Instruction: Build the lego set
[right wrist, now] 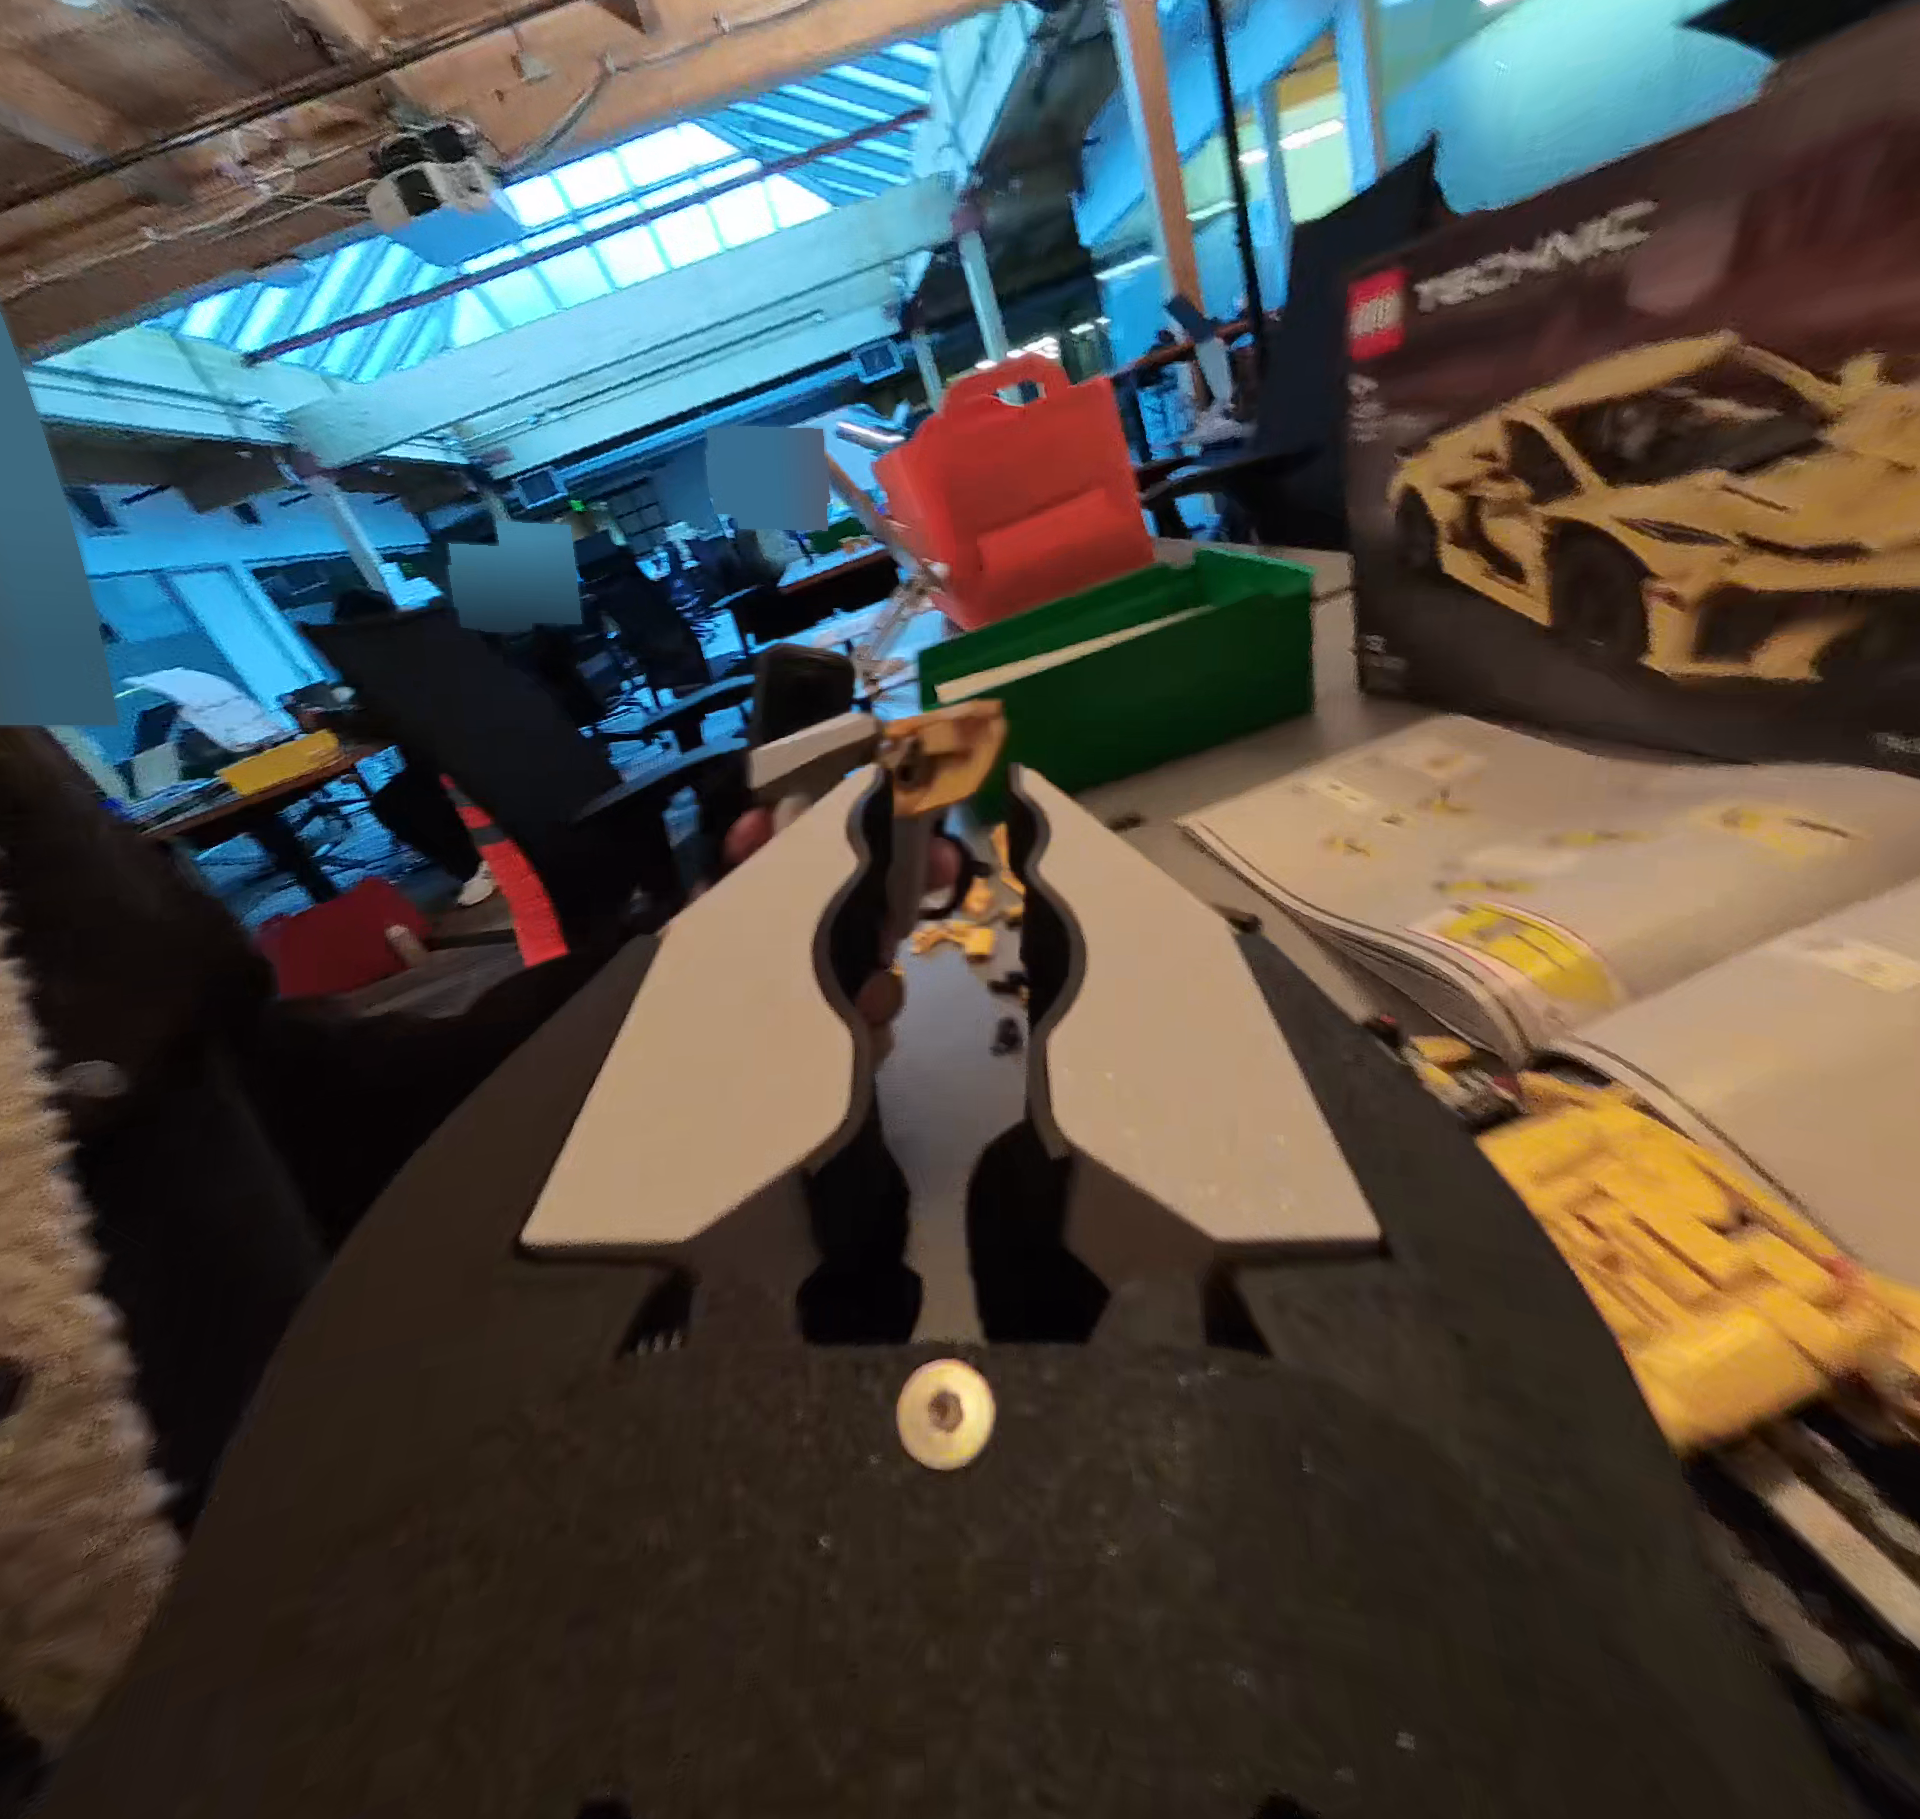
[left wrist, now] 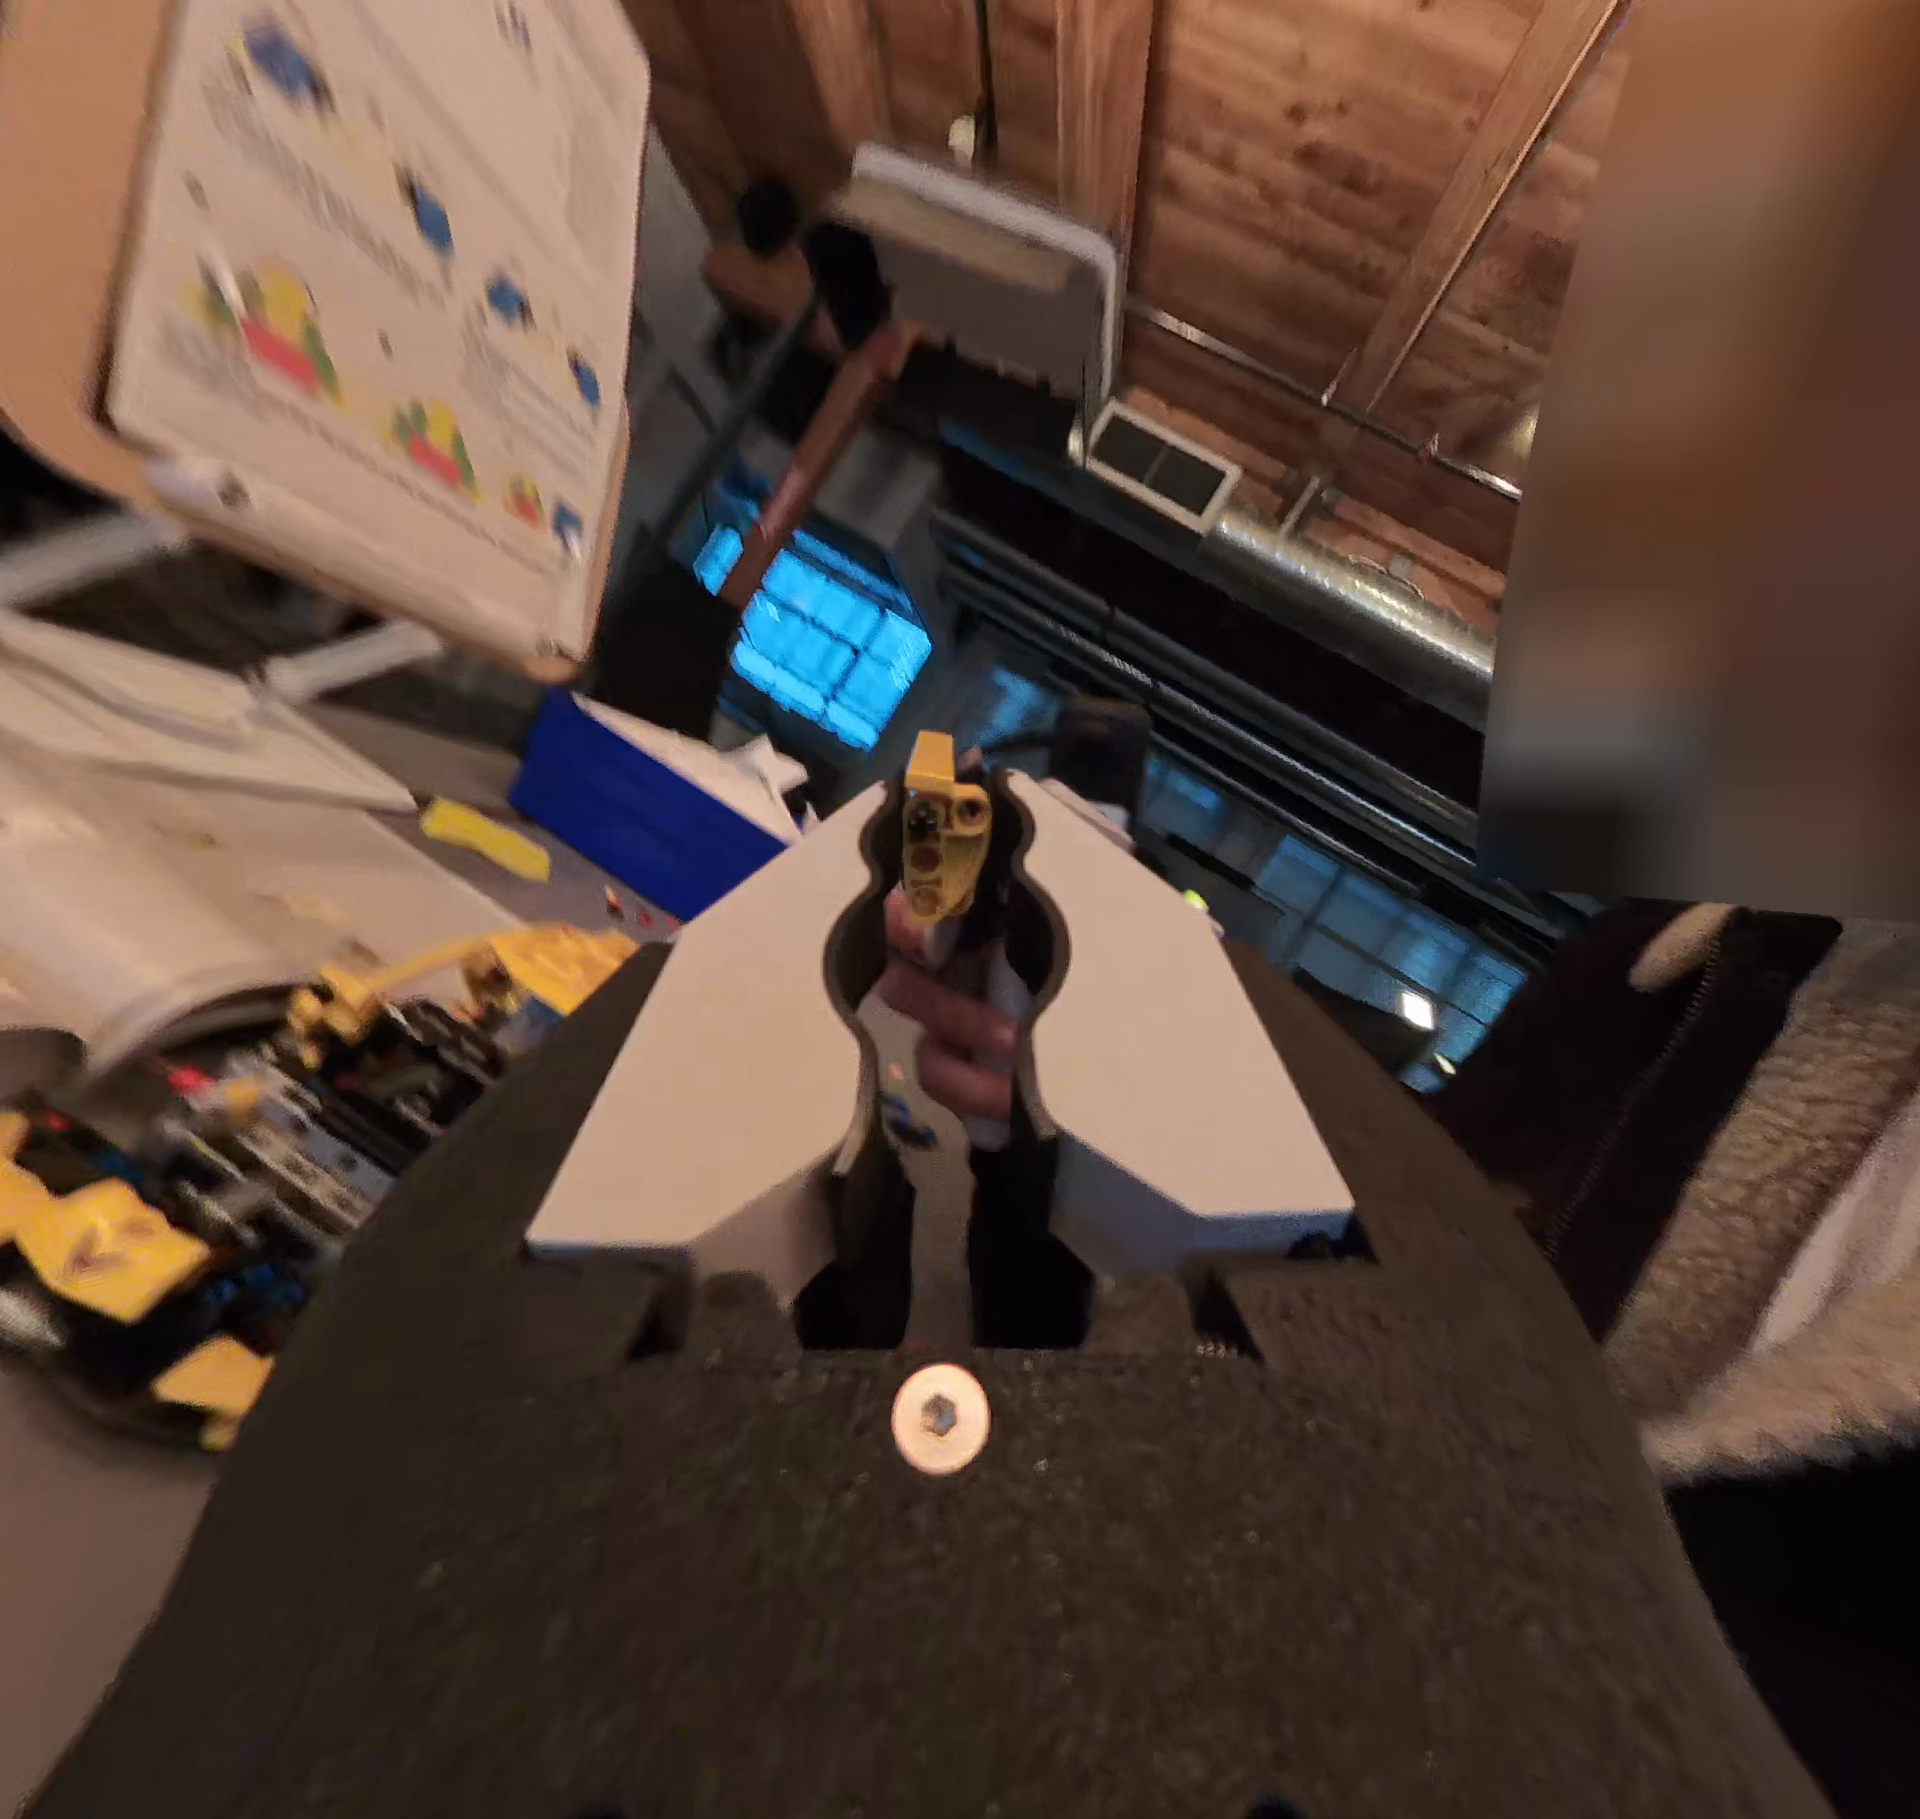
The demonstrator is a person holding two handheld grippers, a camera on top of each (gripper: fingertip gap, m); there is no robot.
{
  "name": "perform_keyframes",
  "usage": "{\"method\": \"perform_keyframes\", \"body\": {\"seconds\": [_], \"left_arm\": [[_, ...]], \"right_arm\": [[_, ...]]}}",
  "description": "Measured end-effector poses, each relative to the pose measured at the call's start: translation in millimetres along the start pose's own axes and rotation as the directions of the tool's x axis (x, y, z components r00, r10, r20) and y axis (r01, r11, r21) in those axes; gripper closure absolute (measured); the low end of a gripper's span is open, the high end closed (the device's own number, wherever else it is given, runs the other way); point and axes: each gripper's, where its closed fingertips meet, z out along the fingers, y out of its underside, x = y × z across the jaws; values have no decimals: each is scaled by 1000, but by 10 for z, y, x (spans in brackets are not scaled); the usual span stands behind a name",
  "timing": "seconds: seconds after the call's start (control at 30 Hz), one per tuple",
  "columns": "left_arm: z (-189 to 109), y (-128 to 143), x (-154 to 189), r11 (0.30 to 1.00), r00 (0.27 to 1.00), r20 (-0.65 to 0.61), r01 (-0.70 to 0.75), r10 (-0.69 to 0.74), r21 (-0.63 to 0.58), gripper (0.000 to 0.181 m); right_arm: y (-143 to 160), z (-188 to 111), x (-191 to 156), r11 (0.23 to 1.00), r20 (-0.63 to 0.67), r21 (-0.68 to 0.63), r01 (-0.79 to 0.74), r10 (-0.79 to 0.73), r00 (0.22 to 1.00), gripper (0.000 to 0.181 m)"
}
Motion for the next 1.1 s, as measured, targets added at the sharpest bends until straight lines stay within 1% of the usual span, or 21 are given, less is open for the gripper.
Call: {"method": "perform_keyframes", "body": {"seconds": [0.03,0.1,0.13,0.17,0.23,0.3,0.33,0.43,0.53,0.63,0.7,0.73,0.77,0.83,0.97,1.1], "left_arm": [[-20,-83,36,997,999,1,-50,50,51,166],[-46,-196,104,982,990,5,-137,138,130,166],[-52,-234,148,972,985,1,-172,174,163,166],[-50,-256,194,963,980,-9,-196,201,185,166],[-30,-246,255,954,971,-23,-231,239,189,166],[-6,-222,288,946,961,-24,-266,275,184,165],[2,-214,295,941,956,-18,-285,293,180,166],[28,-171,307,928,940,-4,-337,342,157,165],[55,-125,298,914,922,20,-385,386,130,165],[66,-105,296,915,922,21,-386,386,123,165],[74,-87,305,918,925,13,-378,380,120,165],[82,-70,322,921,927,1,-372,374,116,165],[92,-56,344,925,931,-13,-361,365,116,164],[108,-39,373,933,938,-34,-340,346,119,164],[116,-19,380,955,958,-60,-274,282,111,164],[118,-1,348,978,979,-75,-182,190,97,164]], "right_arm": [[6,58,-139,1000,42,-7,-9,9,999,158],[99,218,-365,997,108,-52,-62,68,992,139],[128,293,-439,997,116,-53,-59,65,991,133],[134,354,-481,999,101,-39,-34,38,994,132],[125,456,-548,998,71,-11,69,-68,995,127],[120,526,-572,987,33,-18,157,-157,987,122],[113,545,-576,981,19,-20,191,-190,982,125],[119,577,-590,981,14,-30,194,-194,981,122],[103,560,-561,988,17,-8,156,-156,988,123],[90,540,-545,994,23,8,110,-110,994,126],[89,515,-505,996,7,12,91,-91,996,135],[80,491,-479,996,-6,21,86,-86,996,144],[70,469,-464,996,-11,31,87,-86,996,150],[59,438,-451,995,-8,48,86,-86,996,157],[62,411,-431,996,9,57,74,-75,997,163],[89,401,-350,993,-32,43,111,-110,993,173]]}}
